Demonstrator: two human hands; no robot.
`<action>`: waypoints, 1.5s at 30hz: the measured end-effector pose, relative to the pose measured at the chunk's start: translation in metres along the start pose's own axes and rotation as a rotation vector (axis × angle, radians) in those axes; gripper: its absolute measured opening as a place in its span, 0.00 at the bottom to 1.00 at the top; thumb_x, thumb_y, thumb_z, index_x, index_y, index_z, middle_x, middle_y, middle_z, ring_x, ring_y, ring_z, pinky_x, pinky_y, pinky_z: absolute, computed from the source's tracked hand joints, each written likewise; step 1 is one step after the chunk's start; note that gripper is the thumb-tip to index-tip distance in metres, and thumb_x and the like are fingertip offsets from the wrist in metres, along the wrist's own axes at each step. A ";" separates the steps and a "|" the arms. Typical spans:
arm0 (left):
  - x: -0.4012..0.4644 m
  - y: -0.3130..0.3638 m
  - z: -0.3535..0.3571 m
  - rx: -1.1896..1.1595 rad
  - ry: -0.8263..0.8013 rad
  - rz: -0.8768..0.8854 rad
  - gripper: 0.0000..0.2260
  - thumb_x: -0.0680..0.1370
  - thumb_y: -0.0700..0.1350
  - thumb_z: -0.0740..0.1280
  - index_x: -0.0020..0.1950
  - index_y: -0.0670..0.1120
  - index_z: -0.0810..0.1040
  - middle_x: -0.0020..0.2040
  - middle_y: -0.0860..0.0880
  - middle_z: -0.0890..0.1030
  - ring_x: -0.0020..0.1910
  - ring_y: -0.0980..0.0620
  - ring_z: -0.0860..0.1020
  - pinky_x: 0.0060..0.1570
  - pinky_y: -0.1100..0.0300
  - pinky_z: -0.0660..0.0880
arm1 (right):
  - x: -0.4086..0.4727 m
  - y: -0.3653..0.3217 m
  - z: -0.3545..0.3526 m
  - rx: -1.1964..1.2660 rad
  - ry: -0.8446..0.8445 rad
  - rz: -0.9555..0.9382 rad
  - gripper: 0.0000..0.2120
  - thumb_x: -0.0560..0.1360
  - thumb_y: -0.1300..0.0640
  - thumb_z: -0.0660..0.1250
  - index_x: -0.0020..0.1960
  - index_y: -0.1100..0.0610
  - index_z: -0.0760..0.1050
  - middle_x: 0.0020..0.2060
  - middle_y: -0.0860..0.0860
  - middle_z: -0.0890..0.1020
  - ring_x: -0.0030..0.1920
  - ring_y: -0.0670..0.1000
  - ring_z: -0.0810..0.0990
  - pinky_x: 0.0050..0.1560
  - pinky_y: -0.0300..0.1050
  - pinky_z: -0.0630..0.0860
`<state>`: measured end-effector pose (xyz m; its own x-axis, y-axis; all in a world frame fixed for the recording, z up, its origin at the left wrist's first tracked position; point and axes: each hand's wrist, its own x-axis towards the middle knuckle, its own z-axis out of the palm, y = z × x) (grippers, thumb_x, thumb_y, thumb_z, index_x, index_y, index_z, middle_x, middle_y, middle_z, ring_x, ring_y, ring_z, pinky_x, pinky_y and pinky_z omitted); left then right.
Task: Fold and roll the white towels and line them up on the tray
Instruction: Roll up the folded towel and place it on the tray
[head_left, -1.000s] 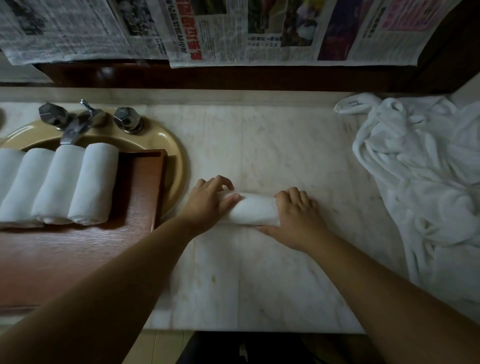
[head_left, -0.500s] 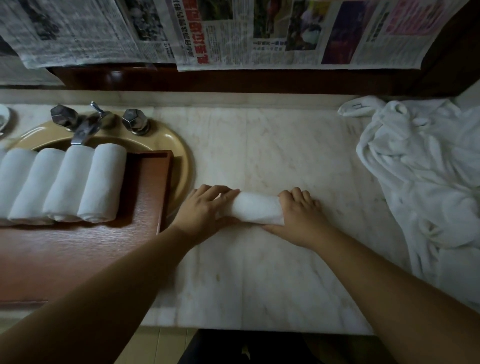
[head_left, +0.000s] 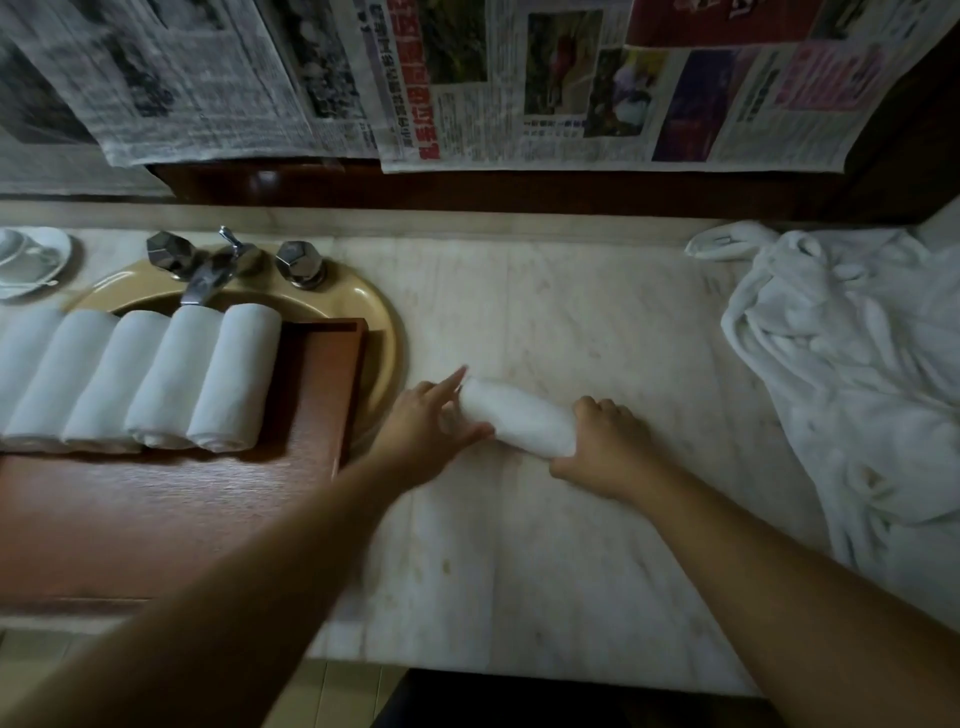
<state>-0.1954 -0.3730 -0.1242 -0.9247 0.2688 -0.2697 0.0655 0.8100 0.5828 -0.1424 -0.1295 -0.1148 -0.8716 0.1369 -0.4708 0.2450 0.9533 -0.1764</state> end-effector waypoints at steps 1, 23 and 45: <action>-0.015 0.003 0.012 -0.097 0.110 -0.128 0.42 0.73 0.66 0.75 0.81 0.54 0.64 0.64 0.50 0.77 0.61 0.50 0.75 0.64 0.50 0.75 | -0.005 -0.002 0.004 0.028 0.014 0.034 0.38 0.66 0.34 0.74 0.65 0.55 0.68 0.63 0.57 0.76 0.62 0.60 0.76 0.57 0.51 0.73; -0.092 0.050 -0.070 -1.340 0.403 -0.563 0.14 0.70 0.49 0.80 0.52 0.45 0.84 0.56 0.39 0.83 0.55 0.41 0.82 0.60 0.41 0.81 | -0.083 -0.074 0.010 0.208 0.485 -0.428 0.27 0.65 0.44 0.77 0.55 0.52 0.67 0.49 0.49 0.68 0.47 0.52 0.68 0.43 0.49 0.69; -0.210 -0.195 -0.204 -1.531 0.745 -0.467 0.05 0.75 0.43 0.71 0.49 0.44 0.83 0.47 0.43 0.84 0.52 0.42 0.81 0.61 0.45 0.75 | -0.098 -0.345 0.046 1.382 -0.695 -0.306 0.20 0.74 0.57 0.77 0.64 0.60 0.80 0.57 0.59 0.86 0.58 0.59 0.85 0.64 0.58 0.79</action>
<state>-0.0909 -0.6939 -0.0248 -0.7488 -0.4483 -0.4882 -0.2039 -0.5451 0.8132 -0.1223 -0.4842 -0.0478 -0.6965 -0.5229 -0.4914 0.6247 -0.1049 -0.7738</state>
